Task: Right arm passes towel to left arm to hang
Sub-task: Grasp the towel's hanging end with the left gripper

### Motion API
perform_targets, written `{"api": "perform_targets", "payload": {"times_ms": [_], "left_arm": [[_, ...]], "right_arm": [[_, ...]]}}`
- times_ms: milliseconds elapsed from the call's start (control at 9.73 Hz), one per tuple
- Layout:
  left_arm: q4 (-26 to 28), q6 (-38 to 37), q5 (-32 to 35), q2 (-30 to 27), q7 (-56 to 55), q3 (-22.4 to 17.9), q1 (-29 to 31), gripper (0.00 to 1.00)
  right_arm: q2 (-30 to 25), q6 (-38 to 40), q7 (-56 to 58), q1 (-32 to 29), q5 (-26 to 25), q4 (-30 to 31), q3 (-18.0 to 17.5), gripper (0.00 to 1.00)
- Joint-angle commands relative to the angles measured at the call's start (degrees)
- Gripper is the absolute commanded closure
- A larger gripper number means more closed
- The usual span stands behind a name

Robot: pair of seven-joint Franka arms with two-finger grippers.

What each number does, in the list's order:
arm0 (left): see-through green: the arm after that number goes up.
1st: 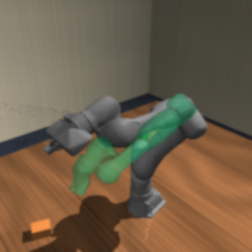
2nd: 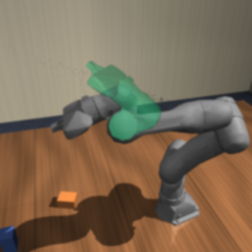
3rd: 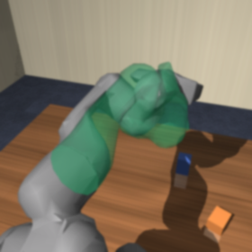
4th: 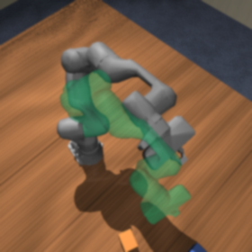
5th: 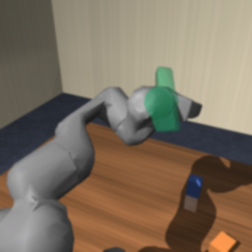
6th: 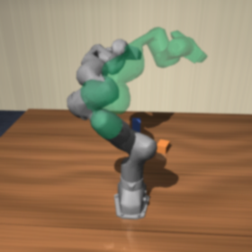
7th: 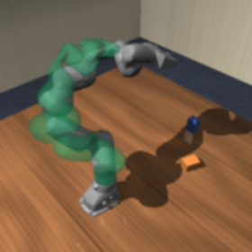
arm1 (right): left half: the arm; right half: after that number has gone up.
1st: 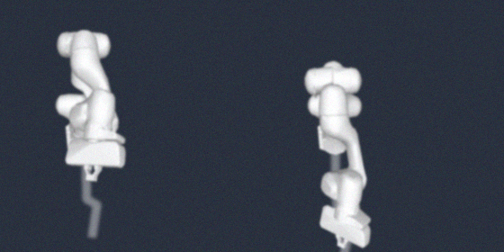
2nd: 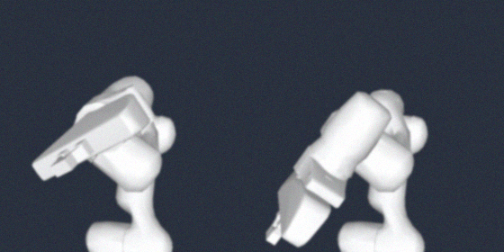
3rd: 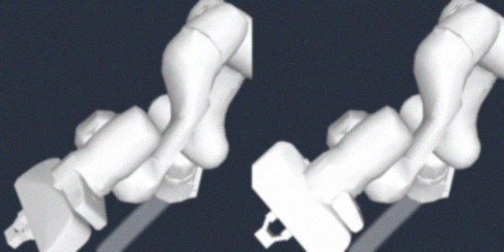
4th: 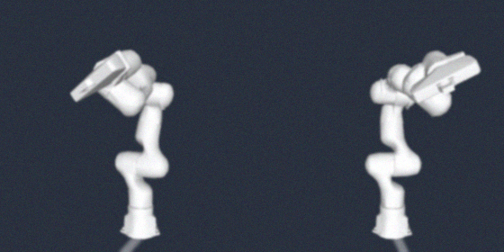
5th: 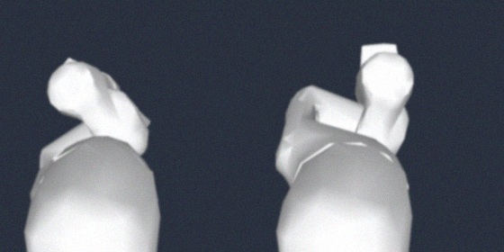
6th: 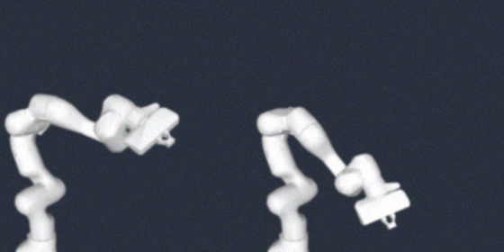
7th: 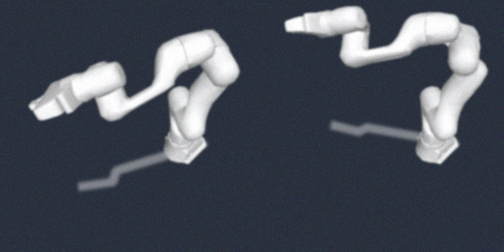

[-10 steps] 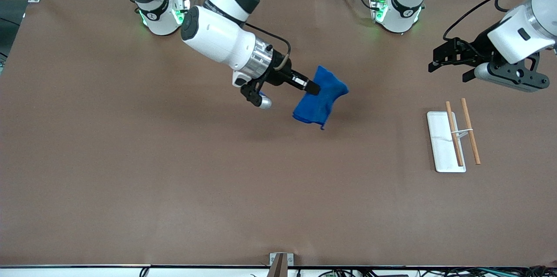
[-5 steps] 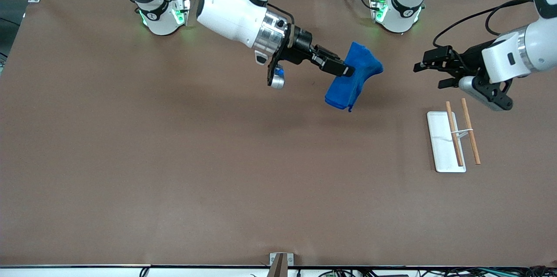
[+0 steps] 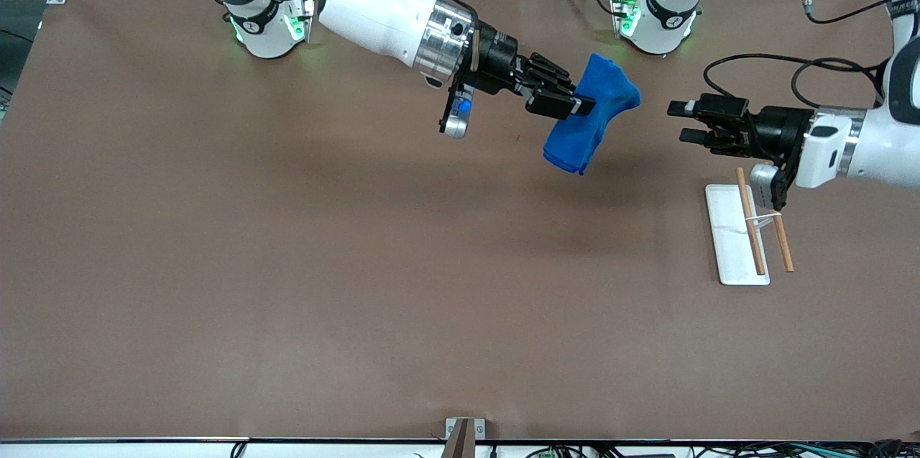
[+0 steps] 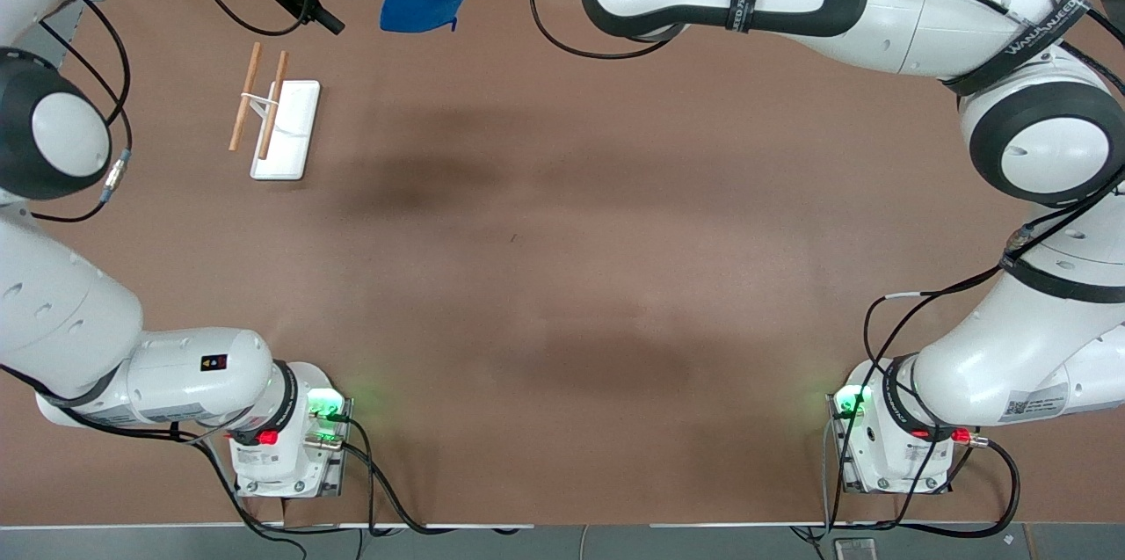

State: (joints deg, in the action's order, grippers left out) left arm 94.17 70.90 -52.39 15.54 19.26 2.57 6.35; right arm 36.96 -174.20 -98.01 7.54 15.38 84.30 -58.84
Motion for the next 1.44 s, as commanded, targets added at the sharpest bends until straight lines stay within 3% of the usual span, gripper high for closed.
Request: {"api": "perform_targets", "payload": {"times_ms": [0,205,514,719,925,1233,1336], "left_arm": [[0.83,-3.3,-6.89,5.27,0.52,0.16,2.34,0.0],[1.01,-6.64,-14.2,9.5,-1.5,0.16,2.18,0.0],[5.48,-6.65,-16.68,9.69,-0.98,0.86,-0.54,0.0],[7.07,-6.56,-18.09,9.52,-0.89,0.86,-2.56,0.02],[7.43,-5.95,-19.23,9.43,-0.89,1.03,-3.97,0.09],[7.43,-3.84,-21.25,9.34,-0.89,1.12,-5.12,0.12],[7.34,-3.66,-21.26,9.34,-0.8,1.12,-5.03,0.24]], "right_arm": [[1.1,-0.8,-0.69,0.46,0.18,-0.98,-0.75,0.99],[3.1,-3.14,-0.96,1.85,0.36,-1.76,-0.75,0.99],[3.91,-7.3,-0.7,4.06,-0.43,-3.61,-0.75,0.99],[4.17,-7.3,-0.43,4.15,-5.67,-3.62,-0.75,0.99],[5.49,-7.39,-0.43,4.24,-13.76,-3.36,-0.83,1.0],[5.58,-7.39,-0.52,3.71,-14.06,-3.18,-1.62,0.99],[5.58,-7.3,-0.43,3.88,-14.15,-3.18,-1.63,0.99]]}}
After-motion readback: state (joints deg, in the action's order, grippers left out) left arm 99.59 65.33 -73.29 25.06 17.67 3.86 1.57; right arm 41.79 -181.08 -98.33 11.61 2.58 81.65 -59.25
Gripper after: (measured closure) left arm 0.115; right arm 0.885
